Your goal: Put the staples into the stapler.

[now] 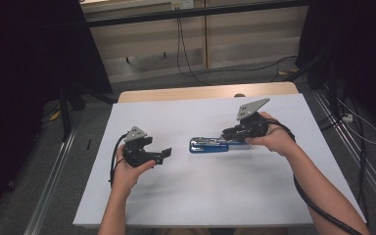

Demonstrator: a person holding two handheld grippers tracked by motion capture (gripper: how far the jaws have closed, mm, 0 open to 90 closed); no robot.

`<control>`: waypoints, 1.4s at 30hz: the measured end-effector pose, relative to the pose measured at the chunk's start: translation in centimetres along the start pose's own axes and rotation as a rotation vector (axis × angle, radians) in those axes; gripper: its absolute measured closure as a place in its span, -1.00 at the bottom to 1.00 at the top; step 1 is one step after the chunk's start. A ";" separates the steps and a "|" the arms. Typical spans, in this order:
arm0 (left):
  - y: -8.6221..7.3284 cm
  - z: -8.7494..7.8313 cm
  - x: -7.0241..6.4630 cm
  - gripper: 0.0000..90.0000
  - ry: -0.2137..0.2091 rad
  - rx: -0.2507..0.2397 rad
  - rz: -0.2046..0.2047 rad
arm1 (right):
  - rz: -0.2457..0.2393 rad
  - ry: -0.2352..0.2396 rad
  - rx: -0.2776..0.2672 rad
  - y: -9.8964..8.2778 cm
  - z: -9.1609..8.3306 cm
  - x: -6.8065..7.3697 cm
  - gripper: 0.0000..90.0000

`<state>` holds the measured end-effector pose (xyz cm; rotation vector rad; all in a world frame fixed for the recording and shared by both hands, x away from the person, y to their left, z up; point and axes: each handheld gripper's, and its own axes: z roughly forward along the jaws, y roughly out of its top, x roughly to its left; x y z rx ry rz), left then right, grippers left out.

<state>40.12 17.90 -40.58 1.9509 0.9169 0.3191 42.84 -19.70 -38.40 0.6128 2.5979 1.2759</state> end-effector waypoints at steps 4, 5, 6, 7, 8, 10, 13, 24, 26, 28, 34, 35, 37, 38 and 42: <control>0.0 -0.1 -0.1 -0.83 0.007 -0.005 0.006 | -0.001 -0.001 0.000 0.1 0.6 -0.3 0.77; 0.0 -0.2 -0.1 -0.83 0.008 -0.004 0.008 | -0.003 -0.001 0.000 0.1 0.7 -0.3 0.77; 0.0 -0.1 -0.1 -0.83 0.008 -0.005 0.008 | -0.004 0.003 0.000 0.2 0.9 -0.3 0.77; 0.0 -0.1 -0.1 -0.83 0.005 -0.002 0.008 | -0.005 0.005 0.000 0.2 1.0 -0.3 0.78; -0.1 -0.1 -0.1 -0.84 0.003 0.000 0.009 | -0.005 0.004 -0.001 0.2 1.2 -0.4 0.77; -0.1 0.0 -0.2 -0.84 -0.001 0.000 0.011 | -0.010 0.009 0.002 0.3 1.4 -0.4 0.77; 0.0 0.0 -0.2 -0.85 -0.003 -0.004 0.015 | -0.015 0.013 0.000 0.5 1.6 -0.4 0.78; -0.3 0.3 0.0 -0.87 -0.007 0.004 0.012 | -0.021 0.009 0.006 1.0 2.4 -0.5 0.78; -0.3 0.2 0.1 -0.87 -0.004 0.011 0.012 | -0.026 0.014 0.005 1.1 2.5 -0.6 0.78; -0.3 0.2 0.2 -0.87 0.000 0.002 0.006 | -0.026 0.014 0.007 1.2 2.7 -0.7 0.78; -0.3 0.2 0.1 -0.87 -0.004 0.004 0.007 | -0.026 0.013 0.012 1.4 3.2 -1.1 0.78; -0.3 0.2 0.1 -0.87 -0.004 0.006 0.008 | -0.029 0.019 0.010 1.4 3.2 -1.1 0.78; -0.3 0.2 0.1 -0.87 -0.004 0.008 0.013 | -0.028 0.016 0.012 1.5 3.3 -1.2 0.78; -0.3 0.2 0.1 -0.87 -0.004 0.011 0.012 | -0.030 0.018 0.013 1.5 3.3 -1.2 0.78; -0.3 0.2 0.1 -0.87 -0.004 0.000 0.009 | -0.026 0.007 0.016 1.5 3.5 -1.4 0.77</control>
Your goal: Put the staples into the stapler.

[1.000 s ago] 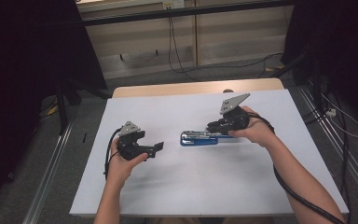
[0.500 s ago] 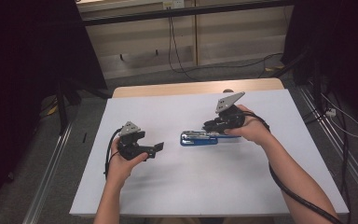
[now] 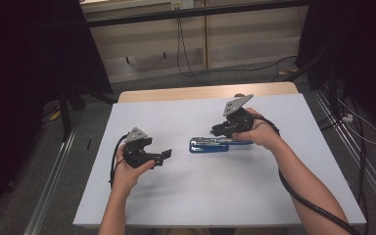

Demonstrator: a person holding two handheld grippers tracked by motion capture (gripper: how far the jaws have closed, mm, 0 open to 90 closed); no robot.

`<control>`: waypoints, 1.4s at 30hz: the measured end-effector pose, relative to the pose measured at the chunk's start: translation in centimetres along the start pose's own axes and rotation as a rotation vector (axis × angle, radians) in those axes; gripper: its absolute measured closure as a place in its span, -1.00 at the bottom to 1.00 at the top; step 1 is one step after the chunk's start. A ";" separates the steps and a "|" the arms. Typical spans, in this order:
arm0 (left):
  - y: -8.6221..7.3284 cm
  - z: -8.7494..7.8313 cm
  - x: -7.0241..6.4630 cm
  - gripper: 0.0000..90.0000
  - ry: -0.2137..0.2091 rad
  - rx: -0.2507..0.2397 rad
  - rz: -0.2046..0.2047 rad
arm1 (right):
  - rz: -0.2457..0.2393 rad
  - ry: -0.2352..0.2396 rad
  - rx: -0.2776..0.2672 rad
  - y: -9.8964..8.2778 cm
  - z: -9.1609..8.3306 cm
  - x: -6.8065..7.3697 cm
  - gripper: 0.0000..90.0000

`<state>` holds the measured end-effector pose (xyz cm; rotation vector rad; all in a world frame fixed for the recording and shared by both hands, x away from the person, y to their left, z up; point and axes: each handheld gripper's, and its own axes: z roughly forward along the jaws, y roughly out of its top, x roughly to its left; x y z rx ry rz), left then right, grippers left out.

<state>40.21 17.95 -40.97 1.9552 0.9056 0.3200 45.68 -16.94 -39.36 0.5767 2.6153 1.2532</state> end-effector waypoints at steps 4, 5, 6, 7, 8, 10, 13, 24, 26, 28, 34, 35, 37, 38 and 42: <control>0.0 0.0 0.0 -0.87 -0.002 -0.004 -0.004 | -0.002 0.005 0.004 0.0 0.2 0.0 0.78; 0.0 0.0 0.0 -0.87 -0.004 -0.004 -0.004 | -0.007 0.007 0.007 0.0 0.2 0.0 0.78; 0.0 0.0 0.0 -0.87 -0.006 -0.005 -0.008 | -0.012 0.011 0.010 0.0 0.3 0.0 0.77; 0.0 0.0 0.0 -0.87 -0.006 -0.005 -0.009 | -0.020 0.009 0.017 0.0 0.4 0.0 0.78; 0.0 0.0 0.0 -0.87 -0.006 -0.005 -0.008 | -0.025 0.006 0.023 0.0 0.5 0.0 0.78; 0.0 0.0 0.1 -0.87 -0.007 -0.003 -0.006 | -0.028 0.008 0.023 0.1 0.6 0.0 0.78; 0.0 0.1 0.1 -0.87 -0.007 0.000 -0.004 | -0.017 0.014 0.004 0.3 0.6 -0.2 0.78; 0.1 0.1 0.1 -0.87 -0.013 -0.008 0.001 | -0.019 0.019 0.006 0.8 1.2 -0.2 0.78; 0.1 0.1 0.1 -0.87 -0.012 -0.005 -0.005 | -0.025 0.020 0.010 1.0 1.4 -0.2 0.78; 0.1 0.0 0.2 -0.87 -0.011 -0.005 -0.003 | -0.026 0.024 0.011 1.0 1.6 -0.3 0.78; 0.1 0.1 0.1 -0.87 -0.014 -0.006 -0.005 | -0.029 0.010 0.007 1.1 1.9 -0.5 0.78; 0.1 0.1 0.1 -0.87 -0.014 -0.006 -0.005 | -0.027 0.015 0.003 1.2 2.0 -0.5 0.78; 0.1 0.1 0.1 -0.87 -0.015 -0.005 -0.002 | -0.032 0.016 0.003 1.2 2.0 -0.5 0.78; 0.1 0.1 0.1 -0.87 -0.015 -0.005 -0.006 | -0.036 0.020 0.003 1.3 2.0 -0.5 0.78; 0.1 0.1 0.1 -0.87 -0.014 -0.003 -0.002 | -0.051 0.013 0.003 1.4 2.1 -0.5 0.78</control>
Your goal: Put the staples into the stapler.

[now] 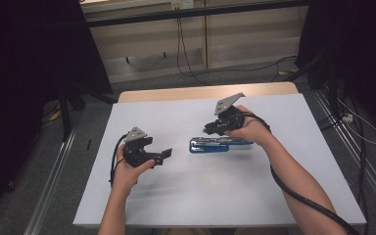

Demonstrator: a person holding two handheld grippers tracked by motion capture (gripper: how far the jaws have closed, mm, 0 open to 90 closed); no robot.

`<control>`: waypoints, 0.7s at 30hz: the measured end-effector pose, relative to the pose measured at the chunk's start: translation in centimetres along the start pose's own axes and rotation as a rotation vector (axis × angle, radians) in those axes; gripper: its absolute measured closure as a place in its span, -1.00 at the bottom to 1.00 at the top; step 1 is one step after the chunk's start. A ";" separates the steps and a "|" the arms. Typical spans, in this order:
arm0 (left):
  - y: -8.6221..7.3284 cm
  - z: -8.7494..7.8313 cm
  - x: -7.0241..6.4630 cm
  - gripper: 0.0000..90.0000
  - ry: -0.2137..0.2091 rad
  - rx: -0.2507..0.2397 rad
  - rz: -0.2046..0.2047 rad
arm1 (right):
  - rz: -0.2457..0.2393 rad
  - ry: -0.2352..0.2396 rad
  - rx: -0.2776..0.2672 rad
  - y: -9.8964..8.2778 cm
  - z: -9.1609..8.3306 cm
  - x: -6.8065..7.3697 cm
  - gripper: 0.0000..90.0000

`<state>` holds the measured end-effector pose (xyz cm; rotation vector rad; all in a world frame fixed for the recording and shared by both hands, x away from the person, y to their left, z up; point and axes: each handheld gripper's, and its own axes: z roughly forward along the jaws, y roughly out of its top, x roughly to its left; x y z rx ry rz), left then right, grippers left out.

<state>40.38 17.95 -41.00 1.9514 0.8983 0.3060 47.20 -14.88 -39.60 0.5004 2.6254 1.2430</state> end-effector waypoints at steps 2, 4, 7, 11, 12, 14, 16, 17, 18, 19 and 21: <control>0.0 0.0 0.0 -0.87 0.000 0.000 0.001 | 0.007 0.013 -0.008 0.0 0.0 0.0 0.78; 0.0 0.0 0.0 -0.87 0.001 0.001 -0.003 | 0.003 0.011 0.000 0.0 0.1 0.1 0.78; 0.0 0.0 0.0 -0.87 0.002 0.002 0.001 | -0.001 0.016 0.003 -0.1 0.3 0.0 0.78; 0.0 0.1 -0.1 -0.87 0.000 0.004 0.004 | 0.000 0.022 0.011 -0.1 0.5 0.0 0.77; 0.0 0.1 -0.2 -0.87 -0.001 0.004 0.004 | 0.001 0.027 0.011 -0.2 0.6 0.0 0.78; 0.0 0.1 -0.2 -0.87 -0.002 0.004 0.003 | -0.004 0.027 0.012 -0.1 0.7 0.0 0.78; 0.0 0.1 -0.1 -0.87 -0.002 0.007 0.002 | -0.005 0.024 0.013 -0.1 0.8 0.0 0.78; 0.0 0.1 -0.1 -0.87 -0.001 0.009 0.002 | -0.006 0.023 0.015 -0.1 0.8 -0.1 0.78; 0.0 0.1 -0.1 -0.87 -0.002 0.010 0.002 | -0.010 0.026 0.016 -0.1 0.9 -0.1 0.78; 0.0 0.1 -0.1 -0.87 -0.003 0.010 0.002 | -0.009 0.024 0.019 -0.1 1.0 -0.1 0.78; 0.0 0.2 -0.1 -0.87 -0.003 0.008 0.002 | -0.013 0.025 0.021 0.0 1.1 -0.1 0.78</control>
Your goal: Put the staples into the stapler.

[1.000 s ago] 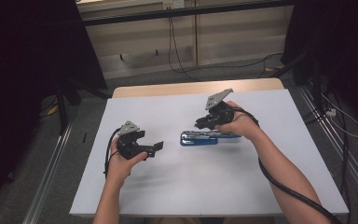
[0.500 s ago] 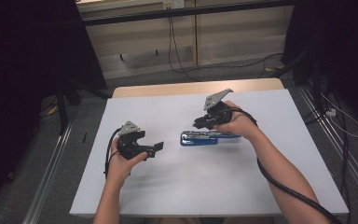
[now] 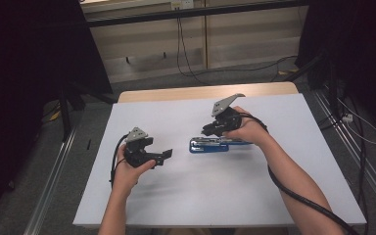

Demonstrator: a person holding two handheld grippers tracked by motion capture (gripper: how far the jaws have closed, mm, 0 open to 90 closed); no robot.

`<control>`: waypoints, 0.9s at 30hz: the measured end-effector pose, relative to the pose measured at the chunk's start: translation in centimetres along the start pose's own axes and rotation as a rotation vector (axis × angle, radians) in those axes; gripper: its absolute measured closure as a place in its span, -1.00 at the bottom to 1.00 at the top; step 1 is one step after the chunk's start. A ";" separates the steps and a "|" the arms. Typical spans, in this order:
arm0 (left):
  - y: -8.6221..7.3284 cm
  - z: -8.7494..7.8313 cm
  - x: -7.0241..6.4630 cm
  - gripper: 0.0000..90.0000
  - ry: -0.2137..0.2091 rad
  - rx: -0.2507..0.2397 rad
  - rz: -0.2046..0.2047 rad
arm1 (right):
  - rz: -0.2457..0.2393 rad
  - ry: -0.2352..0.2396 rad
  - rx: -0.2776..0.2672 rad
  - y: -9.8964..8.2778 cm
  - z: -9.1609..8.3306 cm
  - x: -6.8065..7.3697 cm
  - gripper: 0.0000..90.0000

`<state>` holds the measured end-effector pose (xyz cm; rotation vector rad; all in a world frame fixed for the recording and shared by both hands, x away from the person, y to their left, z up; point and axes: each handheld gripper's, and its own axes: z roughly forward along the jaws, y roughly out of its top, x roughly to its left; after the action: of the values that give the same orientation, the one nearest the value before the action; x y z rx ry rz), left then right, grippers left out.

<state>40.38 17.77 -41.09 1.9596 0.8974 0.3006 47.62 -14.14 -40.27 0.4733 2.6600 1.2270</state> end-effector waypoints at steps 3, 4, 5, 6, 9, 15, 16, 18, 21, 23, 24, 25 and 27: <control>0.0 0.0 0.0 -0.87 -0.002 0.003 -0.003 | -0.003 0.002 -0.002 0.1 0.2 0.0 0.78; 0.0 0.0 0.0 -0.87 -0.002 0.002 -0.002 | -0.002 0.001 0.002 0.2 0.2 0.1 0.78; 0.0 0.0 0.0 -0.87 -0.003 0.003 -0.002 | -0.005 -0.001 0.004 0.2 0.3 0.1 0.78; 0.0 0.1 0.0 -0.87 -0.003 0.003 0.000 | -0.008 0.002 0.006 0.2 0.4 0.2 0.78; 0.0 0.1 0.0 -0.87 -0.004 0.004 0.001 | -0.016 0.002 0.015 0.2 0.7 0.3 0.78; 0.0 0.0 0.0 -0.87 -0.005 0.001 -0.002 | -0.023 0.023 0.012 0.2 1.1 0.5 0.78; 0.0 0.0 0.0 -0.87 -0.004 0.003 -0.001 | -0.026 0.027 0.016 0.2 1.2 0.5 0.78; 0.0 0.1 0.0 -0.87 -0.004 0.004 0.002 | -0.035 0.037 0.022 0.2 1.4 0.6 0.78; 0.0 0.1 0.0 -0.87 -0.006 0.005 -0.001 | -0.043 0.044 0.023 0.3 1.7 0.6 0.78; 0.0 0.1 0.0 -0.87 -0.006 0.003 0.001 | -0.042 0.048 0.025 0.4 1.8 0.5 0.78; 0.0 0.0 0.0 -0.87 -0.007 0.002 -0.004 | -0.041 0.048 0.026 0.4 1.9 0.5 0.78; 0.0 0.0 0.0 -0.87 -0.007 0.003 -0.004 | -0.043 0.047 0.027 0.4 2.0 0.5 0.78; 0.0 0.0 0.0 -0.87 -0.007 0.004 -0.003 | -0.052 0.058 0.025 0.4 2.1 0.5 0.78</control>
<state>40.37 17.79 -41.10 1.9618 0.8978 0.2904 47.83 -12.24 -41.35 0.3758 2.7208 1.2122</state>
